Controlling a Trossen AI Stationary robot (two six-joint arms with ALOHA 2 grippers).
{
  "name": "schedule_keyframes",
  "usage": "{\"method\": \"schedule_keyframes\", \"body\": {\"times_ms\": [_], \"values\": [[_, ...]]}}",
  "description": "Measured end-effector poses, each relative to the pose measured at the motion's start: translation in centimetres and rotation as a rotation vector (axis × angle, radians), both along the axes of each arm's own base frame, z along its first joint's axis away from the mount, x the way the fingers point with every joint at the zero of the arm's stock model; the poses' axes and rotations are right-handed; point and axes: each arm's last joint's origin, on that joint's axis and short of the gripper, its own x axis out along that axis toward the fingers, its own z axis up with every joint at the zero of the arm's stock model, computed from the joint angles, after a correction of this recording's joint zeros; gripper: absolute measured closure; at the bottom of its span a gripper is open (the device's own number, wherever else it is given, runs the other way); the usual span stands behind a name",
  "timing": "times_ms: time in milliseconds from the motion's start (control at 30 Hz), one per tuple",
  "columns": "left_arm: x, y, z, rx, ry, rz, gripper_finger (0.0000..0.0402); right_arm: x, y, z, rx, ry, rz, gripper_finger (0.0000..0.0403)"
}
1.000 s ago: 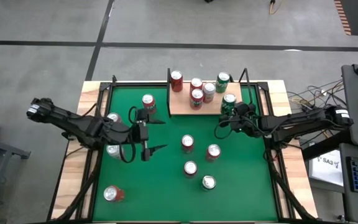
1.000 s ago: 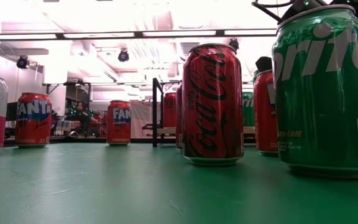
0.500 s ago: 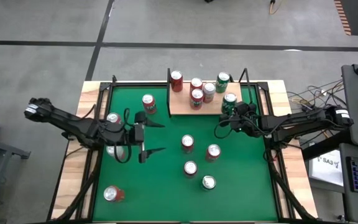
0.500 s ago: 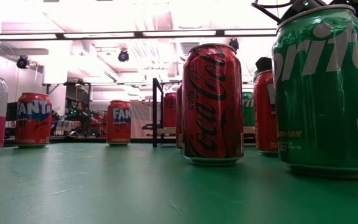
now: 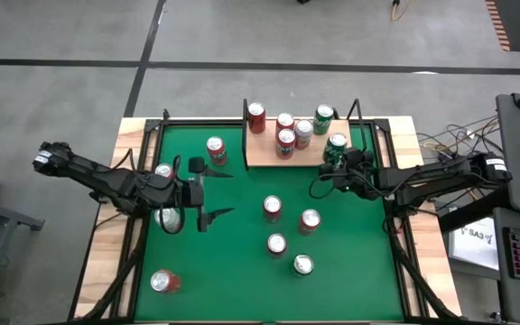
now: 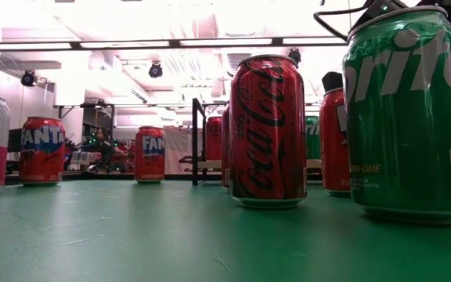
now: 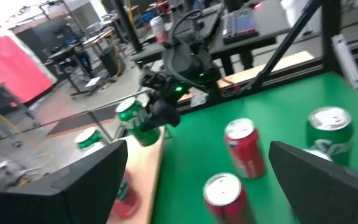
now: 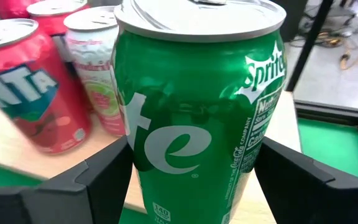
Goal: Place canned beverage on shelf
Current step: Put the green soda can on the shelf aligned with the other green soda can
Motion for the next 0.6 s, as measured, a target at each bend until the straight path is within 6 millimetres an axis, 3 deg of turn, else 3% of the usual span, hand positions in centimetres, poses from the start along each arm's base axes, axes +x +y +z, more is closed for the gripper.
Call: {"method": "schedule_keyframes", "body": {"times_ms": [233,600], "values": [[-1.2,0.4,0.4,0.032,-0.004,-0.003,0.0026,1.5,-0.1,-1.6,-0.010,0.016,-0.018,0.0117],[-3.1,1.1,-0.2,0.016,-0.036,0.000,0.0026,2.1,-0.4,-3.4,-0.022,0.021,-0.095,0.0117]]}}
